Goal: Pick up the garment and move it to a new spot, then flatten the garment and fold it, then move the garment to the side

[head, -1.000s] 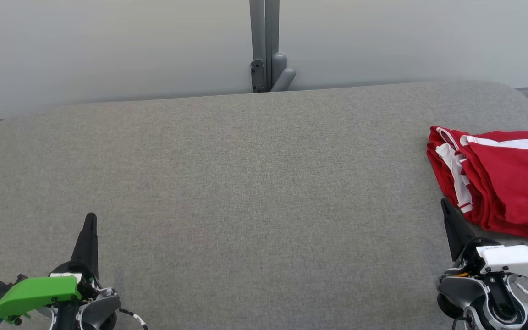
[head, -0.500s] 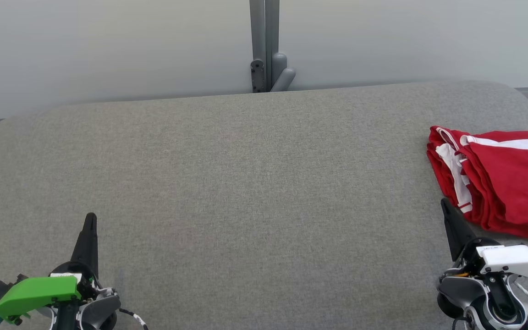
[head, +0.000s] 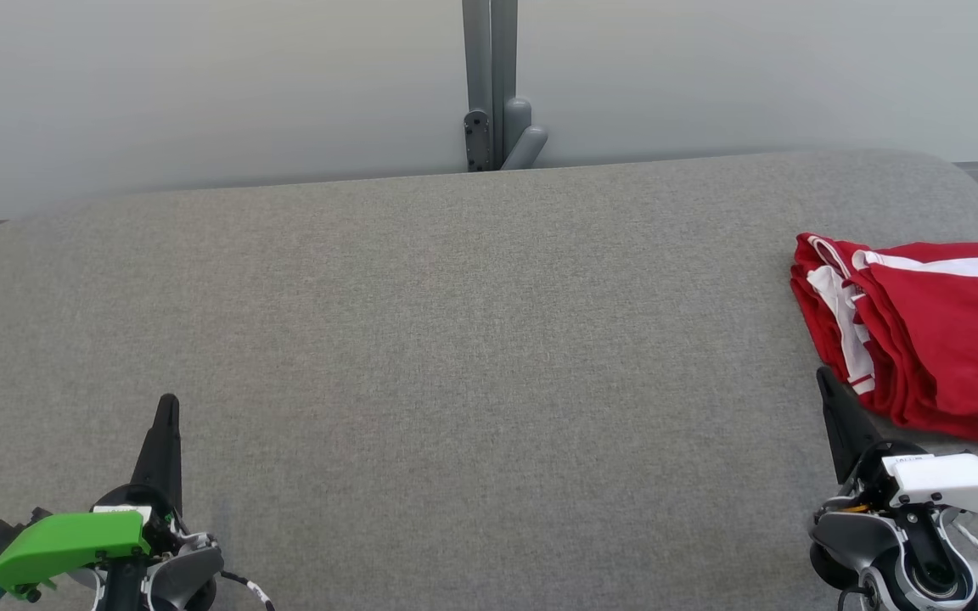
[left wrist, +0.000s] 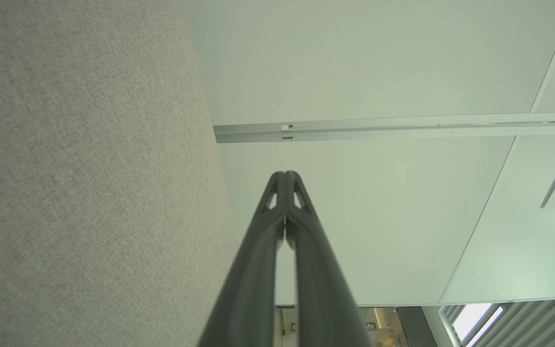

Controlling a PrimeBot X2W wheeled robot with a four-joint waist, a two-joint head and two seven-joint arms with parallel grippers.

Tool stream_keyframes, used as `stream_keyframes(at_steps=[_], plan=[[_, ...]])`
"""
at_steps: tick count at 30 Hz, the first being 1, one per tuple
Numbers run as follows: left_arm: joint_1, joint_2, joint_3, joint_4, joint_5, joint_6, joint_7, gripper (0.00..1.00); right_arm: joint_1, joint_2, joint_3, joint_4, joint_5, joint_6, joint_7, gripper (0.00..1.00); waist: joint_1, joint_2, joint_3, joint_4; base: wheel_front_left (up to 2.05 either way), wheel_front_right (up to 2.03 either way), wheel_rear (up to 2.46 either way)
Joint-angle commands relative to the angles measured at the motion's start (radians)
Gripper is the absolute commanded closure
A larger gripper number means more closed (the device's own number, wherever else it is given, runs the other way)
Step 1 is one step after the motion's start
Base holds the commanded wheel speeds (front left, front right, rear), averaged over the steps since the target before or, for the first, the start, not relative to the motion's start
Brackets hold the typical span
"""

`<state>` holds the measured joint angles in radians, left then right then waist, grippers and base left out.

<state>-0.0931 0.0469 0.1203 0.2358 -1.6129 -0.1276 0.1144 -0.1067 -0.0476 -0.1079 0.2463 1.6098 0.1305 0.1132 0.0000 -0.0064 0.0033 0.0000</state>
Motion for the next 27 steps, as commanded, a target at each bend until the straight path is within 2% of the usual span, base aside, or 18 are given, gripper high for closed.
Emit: stream_keyframes(at_steps=[1, 27], plan=[[-0.013, 0.006, 0.000, -0.001, -0.001, -0.007, 0.004, 1.00, -0.003, -0.005, -0.001, -0.005, 0.007, 0.000, 0.003, 1.00, 0.0000, 0.0064, 0.000, 0.000, 0.00, 0.00, 0.00], [-0.013, 0.006, 0.000, -0.001, -0.001, -0.006, 0.004, 1.00, -0.003, -0.005, -0.001, -0.005, 0.007, 0.000, 0.003, 1.00, 0.0000, 0.0064, 0.000, 0.000, 0.00, 0.00, 0.00]])
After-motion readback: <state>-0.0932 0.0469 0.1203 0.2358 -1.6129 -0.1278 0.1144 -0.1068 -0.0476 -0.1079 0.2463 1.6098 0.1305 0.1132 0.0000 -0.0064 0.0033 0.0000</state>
